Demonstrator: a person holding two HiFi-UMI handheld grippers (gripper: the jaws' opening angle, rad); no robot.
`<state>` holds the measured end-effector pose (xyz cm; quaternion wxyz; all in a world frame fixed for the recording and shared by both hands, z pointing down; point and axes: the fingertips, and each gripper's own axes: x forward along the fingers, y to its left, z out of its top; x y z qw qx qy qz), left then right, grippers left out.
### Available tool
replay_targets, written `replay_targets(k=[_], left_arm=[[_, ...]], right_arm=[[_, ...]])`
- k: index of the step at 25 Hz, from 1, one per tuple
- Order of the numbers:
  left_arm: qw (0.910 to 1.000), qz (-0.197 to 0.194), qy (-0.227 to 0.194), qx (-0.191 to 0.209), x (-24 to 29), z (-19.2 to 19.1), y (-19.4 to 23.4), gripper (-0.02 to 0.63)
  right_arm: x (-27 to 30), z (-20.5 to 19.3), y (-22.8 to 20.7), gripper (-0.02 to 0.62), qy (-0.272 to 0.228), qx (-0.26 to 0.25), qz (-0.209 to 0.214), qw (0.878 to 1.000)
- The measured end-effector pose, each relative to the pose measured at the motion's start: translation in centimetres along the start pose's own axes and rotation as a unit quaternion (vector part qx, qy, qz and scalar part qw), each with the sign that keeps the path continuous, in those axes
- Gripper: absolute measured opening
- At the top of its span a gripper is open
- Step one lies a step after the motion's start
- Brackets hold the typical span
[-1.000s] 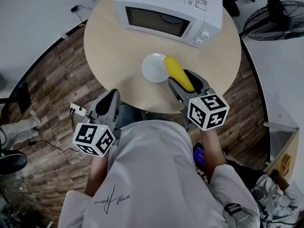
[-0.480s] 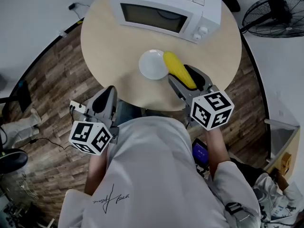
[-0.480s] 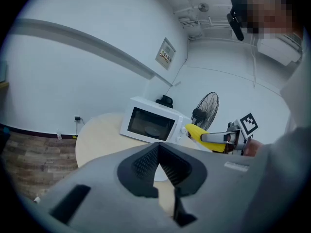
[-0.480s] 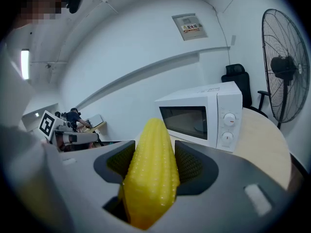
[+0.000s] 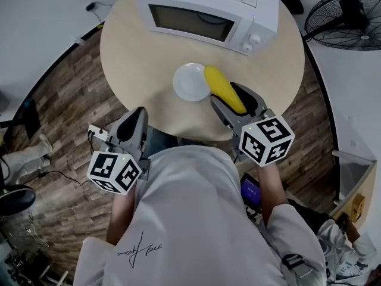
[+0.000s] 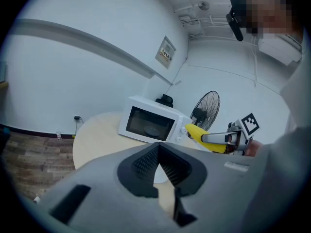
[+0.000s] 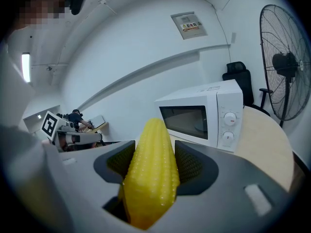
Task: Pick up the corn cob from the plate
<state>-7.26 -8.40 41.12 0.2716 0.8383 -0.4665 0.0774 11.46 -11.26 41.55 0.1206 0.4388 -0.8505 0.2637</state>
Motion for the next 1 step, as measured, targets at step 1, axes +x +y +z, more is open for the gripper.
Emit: replay_targets(k=[1], left_arm=[[1.0000,-0.001,0.000,-0.001,0.12,-0.01,-0.11,-0.009]], right_arm=[[-0.03,-0.09,-0.07,0.268,0.000,0.002,0.000,1.000]])
